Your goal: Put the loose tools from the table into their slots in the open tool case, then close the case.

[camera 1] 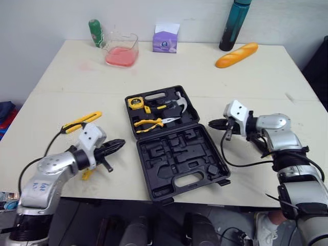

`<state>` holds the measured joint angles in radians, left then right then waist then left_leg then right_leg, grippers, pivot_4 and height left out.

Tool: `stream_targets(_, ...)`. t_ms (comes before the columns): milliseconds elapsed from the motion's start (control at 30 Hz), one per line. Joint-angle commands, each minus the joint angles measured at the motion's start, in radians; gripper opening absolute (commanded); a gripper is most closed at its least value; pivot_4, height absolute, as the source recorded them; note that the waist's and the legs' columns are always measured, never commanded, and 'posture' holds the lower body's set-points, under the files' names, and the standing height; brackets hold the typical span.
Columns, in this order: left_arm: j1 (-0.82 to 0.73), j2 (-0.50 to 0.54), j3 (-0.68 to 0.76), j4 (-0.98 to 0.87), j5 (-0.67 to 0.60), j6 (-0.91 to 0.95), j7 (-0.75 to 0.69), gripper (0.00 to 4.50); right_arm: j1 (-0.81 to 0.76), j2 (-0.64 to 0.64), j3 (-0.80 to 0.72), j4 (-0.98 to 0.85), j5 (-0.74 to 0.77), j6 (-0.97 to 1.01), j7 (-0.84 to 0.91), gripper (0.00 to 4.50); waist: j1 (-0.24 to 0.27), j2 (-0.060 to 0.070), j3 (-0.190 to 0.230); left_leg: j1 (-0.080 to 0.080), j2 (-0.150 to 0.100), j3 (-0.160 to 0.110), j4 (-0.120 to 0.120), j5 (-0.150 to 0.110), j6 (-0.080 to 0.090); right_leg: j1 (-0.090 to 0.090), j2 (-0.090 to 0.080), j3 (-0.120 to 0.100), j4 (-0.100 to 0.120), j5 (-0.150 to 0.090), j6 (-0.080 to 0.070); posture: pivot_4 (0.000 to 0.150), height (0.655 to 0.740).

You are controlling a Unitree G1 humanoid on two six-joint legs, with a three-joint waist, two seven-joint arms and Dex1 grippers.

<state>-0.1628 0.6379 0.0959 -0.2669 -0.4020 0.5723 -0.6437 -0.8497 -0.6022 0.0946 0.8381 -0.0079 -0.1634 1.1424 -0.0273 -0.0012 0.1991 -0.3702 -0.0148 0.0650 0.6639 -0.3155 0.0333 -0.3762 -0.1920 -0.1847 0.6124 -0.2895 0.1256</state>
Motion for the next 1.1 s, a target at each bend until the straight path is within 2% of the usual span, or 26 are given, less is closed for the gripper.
stream_targets(33,-0.03,-0.015,-0.038,0.002,0.032,0.041,0.04,0.0,-0.033,0.005,-0.001,0.027,-0.007,-0.04,-0.012,0.03,0.0,0.0,0.0,0.0,0.0,0.0,0.0,0.0,0.0,0.0,0.0,0.0,0.0,0.0,0.0,0.15,0.74)
stream_targets(433,-0.102,-0.064,-0.099,0.069,0.085,0.04,0.055,0.0,-0.073,0.061,0.017,0.085,-0.034,-0.106,-0.052,0.03,-0.001,0.0,0.0,0.0,0.005,0.0,0.001,0.0,-0.002,0.0,0.007,0.004,-0.002,0.0,0.0,0.15,0.74)
stream_targets(967,-0.247,-0.122,-0.163,0.219,0.15,-0.022,-0.011,0.0,0.009,0.064,0.014,-0.078,0.016,-0.036,0.034,0.03,0.005,0.0,0.0,0.0,0.005,0.0,0.002,0.0,-0.003,0.0,0.008,0.009,-0.001,0.0,0.0,0.15,0.74)
stream_targets(1100,-0.295,-0.137,-0.185,0.271,0.179,-0.054,-0.039,0.0,0.058,0.039,0.014,-0.147,0.026,0.003,0.057,0.03,0.022,0.0,0.0,0.0,0.005,0.0,0.002,0.0,-0.003,0.0,0.008,0.01,-0.002,0.0,0.0,0.15,0.74)
